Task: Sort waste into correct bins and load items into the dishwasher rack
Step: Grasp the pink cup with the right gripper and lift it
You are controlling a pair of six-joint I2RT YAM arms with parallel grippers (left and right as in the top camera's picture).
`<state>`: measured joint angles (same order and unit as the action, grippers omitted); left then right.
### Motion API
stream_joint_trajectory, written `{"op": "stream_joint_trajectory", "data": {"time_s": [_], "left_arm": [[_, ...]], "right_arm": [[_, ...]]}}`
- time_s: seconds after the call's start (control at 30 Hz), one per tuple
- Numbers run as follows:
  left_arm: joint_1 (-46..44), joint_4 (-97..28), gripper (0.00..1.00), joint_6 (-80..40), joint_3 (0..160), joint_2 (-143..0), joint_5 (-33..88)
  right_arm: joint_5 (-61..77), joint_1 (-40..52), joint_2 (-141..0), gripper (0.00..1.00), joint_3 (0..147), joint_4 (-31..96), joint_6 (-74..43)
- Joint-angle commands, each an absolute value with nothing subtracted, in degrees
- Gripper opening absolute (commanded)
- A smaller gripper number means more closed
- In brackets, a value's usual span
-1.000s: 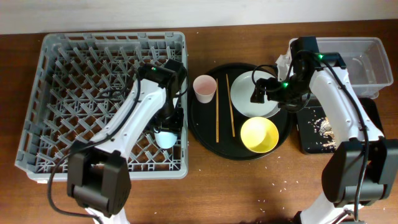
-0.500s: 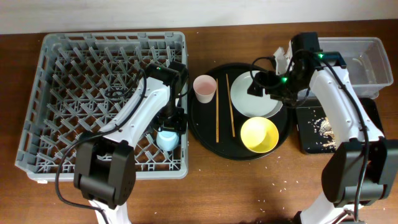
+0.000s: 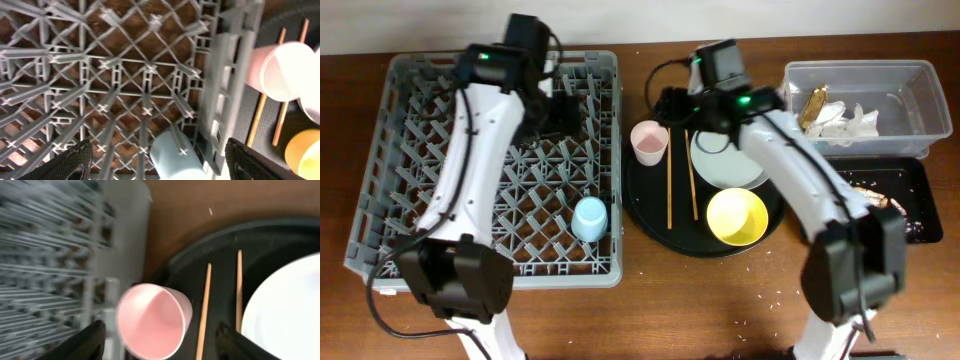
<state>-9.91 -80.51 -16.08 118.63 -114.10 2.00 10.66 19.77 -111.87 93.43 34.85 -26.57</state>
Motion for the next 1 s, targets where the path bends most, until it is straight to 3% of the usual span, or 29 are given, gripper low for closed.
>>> {"op": "stream_joint_trajectory", "data": {"time_s": [0.0, 0.1, 0.3, 0.33, 0.57, 0.63, 0.73, 0.87, 0.97], "left_arm": [[-8.43, -80.36, 0.84, -16.64, 119.24, -114.15, 3.42], [-8.40, -79.72, 0.84, -16.64, 119.20, -114.21, 3.44], [-8.45, -79.50, 0.84, -16.69, 119.20, -114.21, 3.44], [-8.45, -79.35, 0.84, -16.67, 119.20, -114.21, 3.46], [-8.14, -78.96, 0.85, -16.64, 119.20, -114.21, 10.90], [-7.40, -78.22, 0.92, -15.75, 119.17, -114.21, 17.06], [-5.96, -75.90, 0.99, -8.14, 118.85, -114.21, 33.36], [-4.38, -71.57, 0.99, 2.07, 116.14, -114.54, 58.81], [-3.60, -67.64, 0.99, 3.57, 111.92, -114.72, 71.59]], "right_arm": [[5.30, 20.75, -117.27, 0.66, 93.95, 34.87, -29.10], [5.32, 20.71, -120.42, 0.57, 93.95, 34.85, -29.28], [5.34, 20.71, -122.30, 0.27, 93.86, 35.00, -29.26], [5.63, 20.45, -122.04, 0.04, 93.89, 35.11, -29.26], [16.05, 15.05, -115.39, 0.04, 93.97, 40.34, -28.73], [22.90, 12.45, -112.36, 0.04, 93.97, 41.95, -26.50], [39.11, 7.81, -108.40, 0.04, 93.97, 43.53, -21.26], [62.48, 3.97, -107.61, 0.04, 93.78, 41.12, -16.67], [70.70, 4.01, -107.61, 0.04, 93.73, 37.10, -16.73]]}}
